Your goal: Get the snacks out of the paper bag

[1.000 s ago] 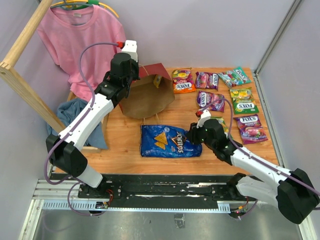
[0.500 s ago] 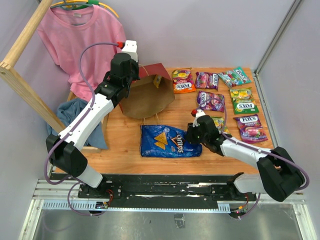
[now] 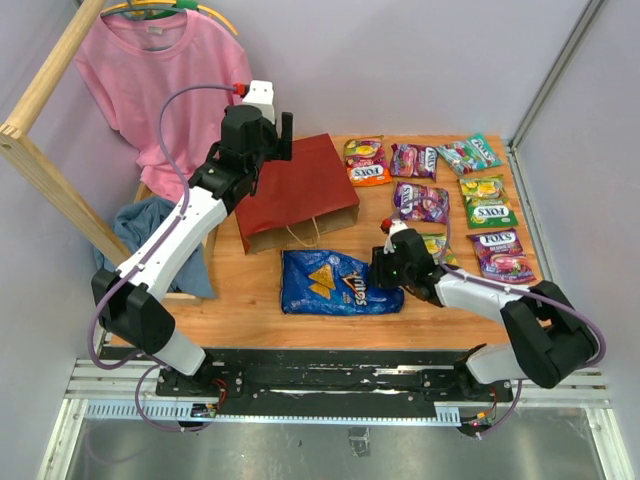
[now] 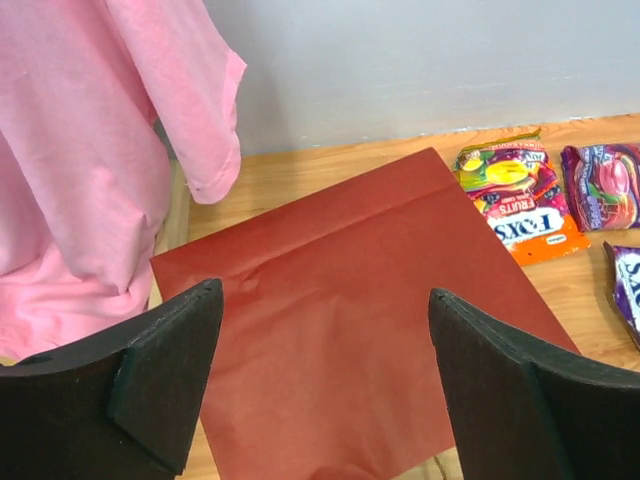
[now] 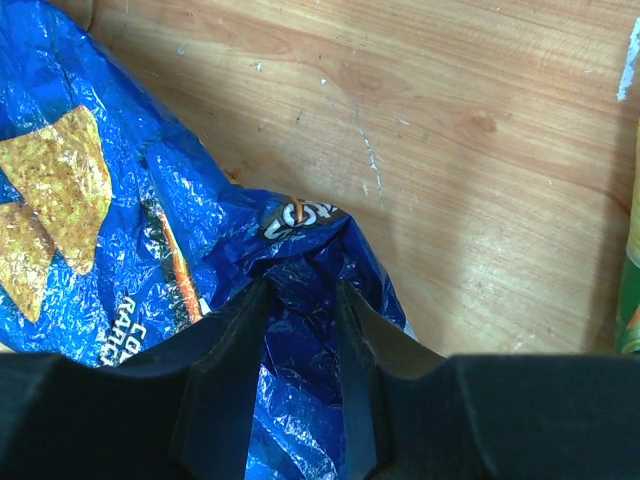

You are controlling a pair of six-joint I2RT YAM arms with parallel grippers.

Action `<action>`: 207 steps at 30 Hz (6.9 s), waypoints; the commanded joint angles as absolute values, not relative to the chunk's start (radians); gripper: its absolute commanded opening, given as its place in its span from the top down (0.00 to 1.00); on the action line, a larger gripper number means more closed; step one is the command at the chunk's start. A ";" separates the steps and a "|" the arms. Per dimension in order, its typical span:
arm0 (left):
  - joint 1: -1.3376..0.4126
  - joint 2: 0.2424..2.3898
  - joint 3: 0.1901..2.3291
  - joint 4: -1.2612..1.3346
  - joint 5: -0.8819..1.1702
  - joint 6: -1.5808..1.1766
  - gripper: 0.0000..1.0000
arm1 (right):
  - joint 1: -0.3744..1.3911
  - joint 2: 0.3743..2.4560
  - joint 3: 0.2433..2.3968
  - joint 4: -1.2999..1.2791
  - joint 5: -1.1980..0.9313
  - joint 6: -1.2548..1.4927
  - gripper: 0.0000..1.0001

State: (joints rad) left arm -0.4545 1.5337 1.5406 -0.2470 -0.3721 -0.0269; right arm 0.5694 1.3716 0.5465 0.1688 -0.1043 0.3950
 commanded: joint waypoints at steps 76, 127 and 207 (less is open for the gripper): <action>-0.914 1.287 0.657 0.027 -0.270 -0.417 0.07 | 0.272 1.299 0.893 -0.092 -0.107 0.371 0.32; -0.824 1.075 0.672 -0.229 -0.358 -0.456 0.11 | 0.428 1.501 0.634 0.173 -0.234 0.442 0.70; -0.772 1.786 1.883 -0.489 -0.340 -0.097 0.99 | 0.591 2.097 0.983 1.353 0.151 0.972 0.44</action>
State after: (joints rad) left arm -0.7799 1.8389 1.9106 -0.5713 -0.3679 -0.0769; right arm 0.5762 2.0407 0.8478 1.3220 0.0868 0.9855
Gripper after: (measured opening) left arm 0.019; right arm 0.555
